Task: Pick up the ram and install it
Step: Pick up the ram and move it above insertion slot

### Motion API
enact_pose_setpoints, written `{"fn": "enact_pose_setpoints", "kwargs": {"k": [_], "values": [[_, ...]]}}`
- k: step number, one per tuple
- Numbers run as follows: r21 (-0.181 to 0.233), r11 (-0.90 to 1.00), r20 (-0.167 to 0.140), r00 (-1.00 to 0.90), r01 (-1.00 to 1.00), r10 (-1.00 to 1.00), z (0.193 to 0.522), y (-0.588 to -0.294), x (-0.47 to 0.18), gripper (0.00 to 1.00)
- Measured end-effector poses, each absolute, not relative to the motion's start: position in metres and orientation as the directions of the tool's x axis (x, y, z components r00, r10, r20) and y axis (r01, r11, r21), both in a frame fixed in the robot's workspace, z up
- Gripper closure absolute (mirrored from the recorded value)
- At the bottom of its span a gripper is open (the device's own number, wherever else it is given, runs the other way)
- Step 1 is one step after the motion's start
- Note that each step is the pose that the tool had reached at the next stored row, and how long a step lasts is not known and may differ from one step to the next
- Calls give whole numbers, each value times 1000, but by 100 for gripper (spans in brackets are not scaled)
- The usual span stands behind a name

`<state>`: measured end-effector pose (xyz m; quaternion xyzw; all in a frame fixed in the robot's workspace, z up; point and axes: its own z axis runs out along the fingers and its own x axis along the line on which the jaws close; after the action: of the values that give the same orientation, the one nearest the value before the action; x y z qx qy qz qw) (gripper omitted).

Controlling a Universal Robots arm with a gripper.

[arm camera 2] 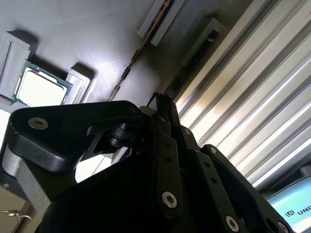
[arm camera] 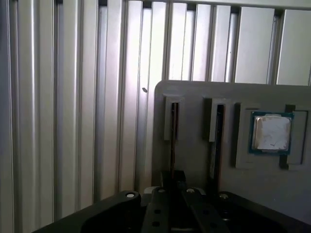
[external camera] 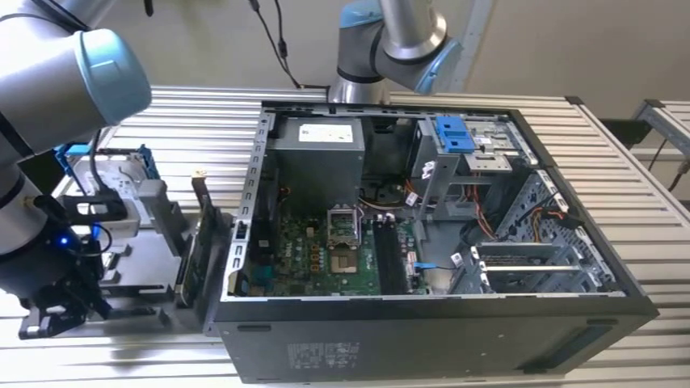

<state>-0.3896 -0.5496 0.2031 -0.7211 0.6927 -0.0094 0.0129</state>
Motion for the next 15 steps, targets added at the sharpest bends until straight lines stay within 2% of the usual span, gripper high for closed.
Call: {"fn": "enact_pose_setpoints", "kwargs": {"k": [15], "values": [[-32,-40,-4,40,-999,-999,221,-550,-390,85]]}}
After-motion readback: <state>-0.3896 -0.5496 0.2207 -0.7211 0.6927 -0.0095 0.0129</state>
